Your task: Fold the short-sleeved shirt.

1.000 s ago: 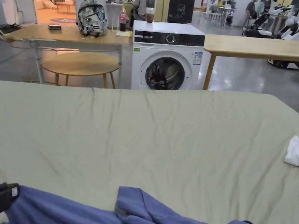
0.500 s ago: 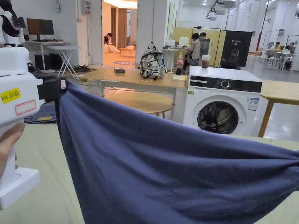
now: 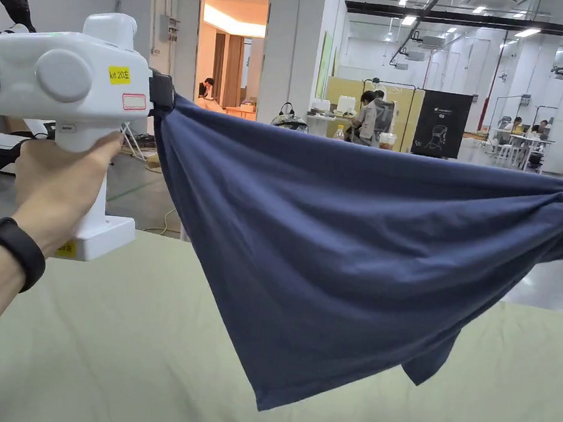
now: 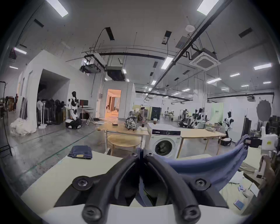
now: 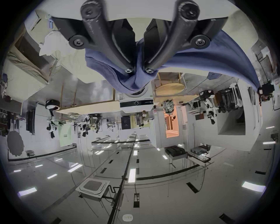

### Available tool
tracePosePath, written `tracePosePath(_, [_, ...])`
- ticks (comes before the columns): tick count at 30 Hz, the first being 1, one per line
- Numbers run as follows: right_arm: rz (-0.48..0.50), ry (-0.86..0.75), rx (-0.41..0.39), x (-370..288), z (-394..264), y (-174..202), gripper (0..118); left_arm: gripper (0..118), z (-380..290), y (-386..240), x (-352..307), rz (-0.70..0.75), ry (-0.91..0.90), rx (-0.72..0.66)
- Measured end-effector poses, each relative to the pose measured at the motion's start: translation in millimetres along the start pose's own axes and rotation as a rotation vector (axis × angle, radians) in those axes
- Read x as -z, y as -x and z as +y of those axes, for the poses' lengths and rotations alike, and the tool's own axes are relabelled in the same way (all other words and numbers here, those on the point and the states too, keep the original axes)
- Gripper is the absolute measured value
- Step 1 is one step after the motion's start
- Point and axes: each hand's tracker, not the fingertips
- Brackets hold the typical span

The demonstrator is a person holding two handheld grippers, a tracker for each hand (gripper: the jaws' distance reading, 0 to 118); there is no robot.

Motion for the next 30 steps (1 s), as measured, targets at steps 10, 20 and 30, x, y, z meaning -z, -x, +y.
tracePosePath(10, [-0.057, 0.134, -0.021, 79.2, -38.6, 3.5, 6, 0, -64.2, 1.3, 54.8, 0.029, 0.135, -0.007])
tracePosePath(20, [-0.011, 0.293, 0.008, 54.6, -178.3, -27.2, 6, 0, -199.6, 23.8, 9.0, -0.068, 0.297, -0.070])
tracePosePath(30, [-0.070, 0.512, 0.157, -149.9, -373.5, -82.8, 6, 0, -342.0, 10.5, -195.0, 0.003, 0.531, -0.182])
